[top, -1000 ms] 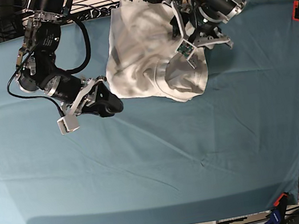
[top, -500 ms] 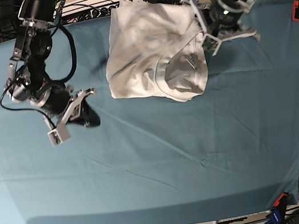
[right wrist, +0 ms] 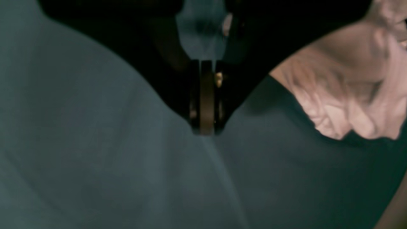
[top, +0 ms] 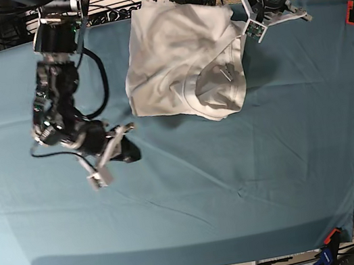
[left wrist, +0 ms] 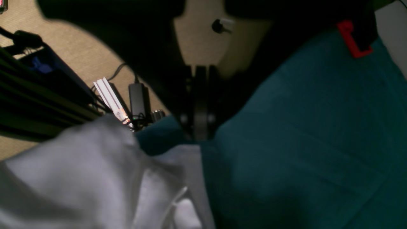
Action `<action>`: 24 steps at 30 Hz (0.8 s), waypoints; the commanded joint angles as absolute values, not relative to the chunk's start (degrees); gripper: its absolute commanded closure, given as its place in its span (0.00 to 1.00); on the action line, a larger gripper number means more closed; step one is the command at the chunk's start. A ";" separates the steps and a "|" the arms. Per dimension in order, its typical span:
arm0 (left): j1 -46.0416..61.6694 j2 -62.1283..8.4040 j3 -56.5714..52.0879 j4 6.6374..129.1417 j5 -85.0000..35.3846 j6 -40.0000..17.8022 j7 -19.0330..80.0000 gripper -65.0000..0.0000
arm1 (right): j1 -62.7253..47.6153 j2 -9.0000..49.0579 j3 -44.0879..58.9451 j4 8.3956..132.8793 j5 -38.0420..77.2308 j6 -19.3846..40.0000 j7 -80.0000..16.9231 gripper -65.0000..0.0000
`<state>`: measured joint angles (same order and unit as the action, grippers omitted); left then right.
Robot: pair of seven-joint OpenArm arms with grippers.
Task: Fold the T-shirt properly
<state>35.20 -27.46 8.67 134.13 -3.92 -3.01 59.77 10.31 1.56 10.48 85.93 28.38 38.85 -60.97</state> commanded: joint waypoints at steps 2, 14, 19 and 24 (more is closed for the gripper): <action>35.40 -27.27 8.56 135.00 -4.62 -3.03 58.94 1.00 | 12.78 1.78 8.14 85.06 28.38 39.20 -59.48 1.00; 35.03 -26.35 8.62 131.26 -7.75 -4.51 57.32 1.00 | 13.65 1.78 1.87 84.07 21.89 39.16 -58.24 1.00; 32.82 -26.33 8.62 128.22 -8.05 -4.54 57.01 1.00 | 13.37 1.78 1.87 83.88 21.34 39.13 -58.35 1.00; 30.26 -25.21 8.84 125.40 -12.14 -6.66 57.04 1.00 | 12.73 1.78 1.87 83.85 21.34 39.13 -59.31 1.00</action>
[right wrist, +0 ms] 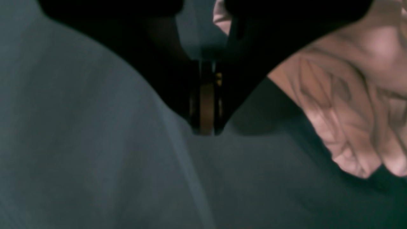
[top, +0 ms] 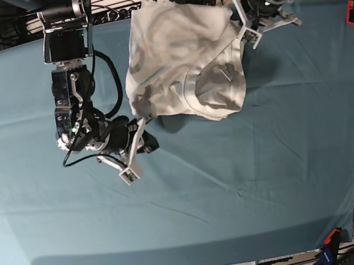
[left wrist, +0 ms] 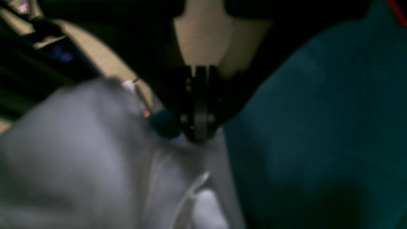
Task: Fold the T-shirt properly
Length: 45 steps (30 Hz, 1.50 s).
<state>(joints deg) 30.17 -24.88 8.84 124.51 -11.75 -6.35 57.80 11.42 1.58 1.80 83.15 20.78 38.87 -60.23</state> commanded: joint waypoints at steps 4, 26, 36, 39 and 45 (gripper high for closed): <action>29.52 -24.51 8.99 124.36 -12.67 -7.53 57.58 1.00 | 12.25 1.78 1.87 83.24 21.30 39.11 -59.94 1.00; 20.23 -23.64 9.26 115.07 -16.82 -9.52 57.01 1.00 | 9.13 2.81 1.80 78.98 33.58 40.00 -72.58 1.00; 12.29 -23.51 9.26 112.12 -18.26 -10.61 56.05 1.00 | 0.10 2.85 1.80 90.96 35.14 40.00 -74.74 1.00; 11.18 -23.51 9.26 112.09 -18.22 -10.59 55.66 1.00 | -2.50 2.87 1.80 96.55 35.22 40.00 -75.33 1.00; 9.52 -23.53 9.26 112.09 -17.80 -10.59 55.64 1.00 | -6.63 2.85 1.80 102.00 36.23 40.00 -75.26 1.00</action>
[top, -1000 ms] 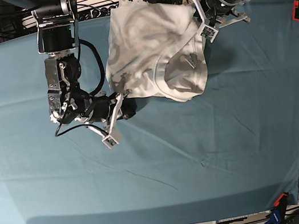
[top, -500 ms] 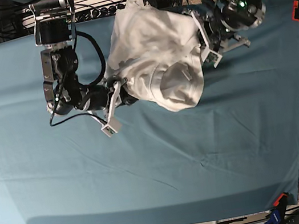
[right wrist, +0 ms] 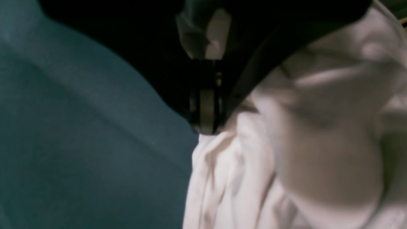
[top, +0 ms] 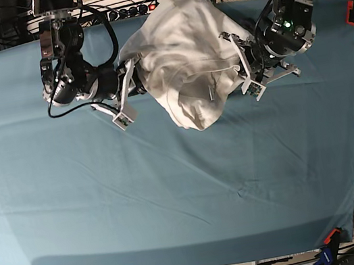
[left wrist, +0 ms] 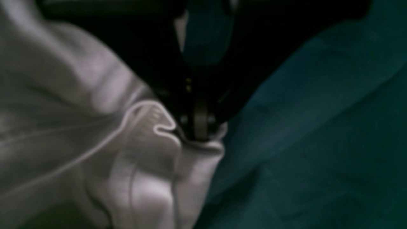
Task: Fold the T-shirt properly
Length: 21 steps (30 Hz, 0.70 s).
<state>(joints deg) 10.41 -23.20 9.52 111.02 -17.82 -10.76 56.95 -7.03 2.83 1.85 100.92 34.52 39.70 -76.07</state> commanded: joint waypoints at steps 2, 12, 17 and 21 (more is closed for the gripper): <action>8.86 -23.53 9.26 112.09 -17.80 -10.61 55.46 1.00 | -7.46 2.85 1.80 102.06 36.23 40.00 -75.29 1.00; 2.94 -23.57 9.23 107.87 -16.51 -10.59 54.52 1.00 | -9.37 2.85 1.83 102.06 38.06 40.00 -75.24 1.00; 1.21 -28.21 8.43 106.80 -11.60 -8.54 58.43 1.00 | -9.34 2.85 1.83 102.06 36.34 40.00 -74.63 1.00; 4.12 -33.91 4.78 107.68 -15.03 -9.21 60.55 1.00 | -9.34 2.85 1.87 102.06 35.97 40.00 -74.00 1.00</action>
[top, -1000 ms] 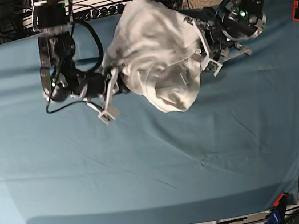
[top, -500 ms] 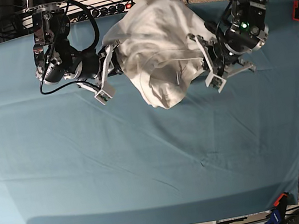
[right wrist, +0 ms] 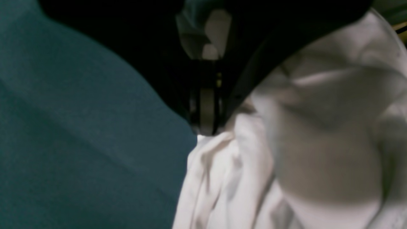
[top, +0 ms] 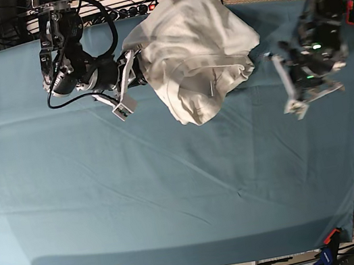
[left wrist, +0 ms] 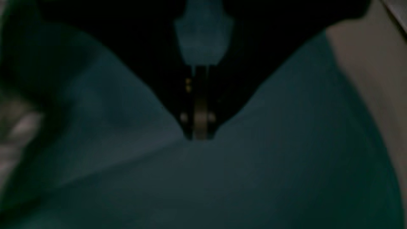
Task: Fold the T-shirt properly
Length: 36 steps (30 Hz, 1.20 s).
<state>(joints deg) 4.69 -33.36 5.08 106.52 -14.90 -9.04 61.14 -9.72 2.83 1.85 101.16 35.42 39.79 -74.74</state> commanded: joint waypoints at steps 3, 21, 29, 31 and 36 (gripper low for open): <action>9.15 -36.64 0.05 110.08 -20.75 -12.21 61.56 1.00 | -9.34 2.85 1.87 102.06 35.97 40.00 -73.43 1.00; 30.22 -30.33 -7.99 125.99 -31.53 -18.15 60.01 1.00 | -9.34 2.85 1.87 102.06 35.94 40.00 -72.47 1.00; 27.81 -28.36 2.83 123.57 -27.35 -17.76 59.94 1.00 | -9.34 2.85 1.98 102.06 34.48 40.00 -72.40 1.00; 26.85 -28.03 5.54 123.57 -25.02 -16.56 58.92 1.00 | -9.37 2.85 1.98 102.06 34.48 40.00 -72.40 1.00; 23.14 -27.44 9.89 123.46 -21.82 -15.27 57.12 1.00 | -9.39 2.85 1.98 102.06 34.48 40.00 -72.97 1.00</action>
